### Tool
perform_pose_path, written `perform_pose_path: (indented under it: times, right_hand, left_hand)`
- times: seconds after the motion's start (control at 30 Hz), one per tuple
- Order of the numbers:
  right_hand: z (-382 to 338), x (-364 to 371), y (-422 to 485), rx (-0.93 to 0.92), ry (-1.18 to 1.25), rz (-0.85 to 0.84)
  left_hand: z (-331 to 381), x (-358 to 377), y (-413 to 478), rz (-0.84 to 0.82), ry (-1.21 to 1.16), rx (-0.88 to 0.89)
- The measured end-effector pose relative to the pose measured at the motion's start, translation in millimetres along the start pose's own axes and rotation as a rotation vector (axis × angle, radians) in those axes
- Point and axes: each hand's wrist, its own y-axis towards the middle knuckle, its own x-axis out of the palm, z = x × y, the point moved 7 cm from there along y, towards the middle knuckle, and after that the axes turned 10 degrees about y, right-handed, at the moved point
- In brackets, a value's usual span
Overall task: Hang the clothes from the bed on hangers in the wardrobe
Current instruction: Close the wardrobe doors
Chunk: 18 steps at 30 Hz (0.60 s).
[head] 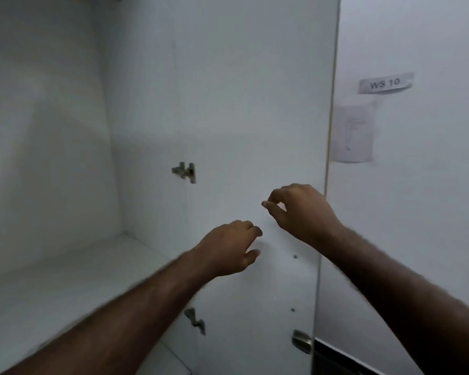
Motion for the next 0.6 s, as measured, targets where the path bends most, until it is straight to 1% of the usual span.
perform_pose_path:
  times: [0.07, 0.13, 0.2, 0.23, 0.27, 0.3, 0.33, 0.4, 0.47, 0.53, 0.6]
  right_hand:
    - [18, -14, -21, -0.068, 0.045, 0.131]
    - [36, -27, -43, -0.083, 0.113, 0.352]
    - [58, -34, -63, -0.014, 0.198, 0.578]
    - [68, -34, -70, 0.043, 0.255, 0.661]
    - [80, -30, -78, 0.115, 0.341, 0.703]
    - [89, -24, -83, 0.205, 0.462, 0.705]
    - [100, -13, -86, 0.303, 0.599, 0.661]
    - [113, 13, -91, 0.47, 0.844, 0.497]
    - [118, 29, -97, 0.501, 1.014, 0.381]
    - [121, 32, -100, 0.509, 1.143, 0.342]
    - [122, 31, -102, 0.541, 1.224, 0.307]
  left_hand:
    - [27, 12, 11, 0.044, -0.026, 0.012]
    - [47, 24, 19, 0.065, -0.045, 0.024]
    - [63, 35, 24, 0.073, -0.034, 0.058]
    - [68, 40, 24, 0.07, -0.023, 0.08]
    - [75, 47, 24, 0.059, -0.019, 0.096]
    - [79, 53, 23, 0.046, -0.023, 0.102]
    - [83, 60, 21, 0.029, -0.041, 0.099]
    - [90, 76, 18, -0.014, -0.096, 0.069]
    - [95, 90, 13, -0.056, -0.167, 0.022]
    - [100, 100, 9, -0.072, -0.245, -0.026]
    - [103, 110, 1, -0.078, -0.359, -0.113]
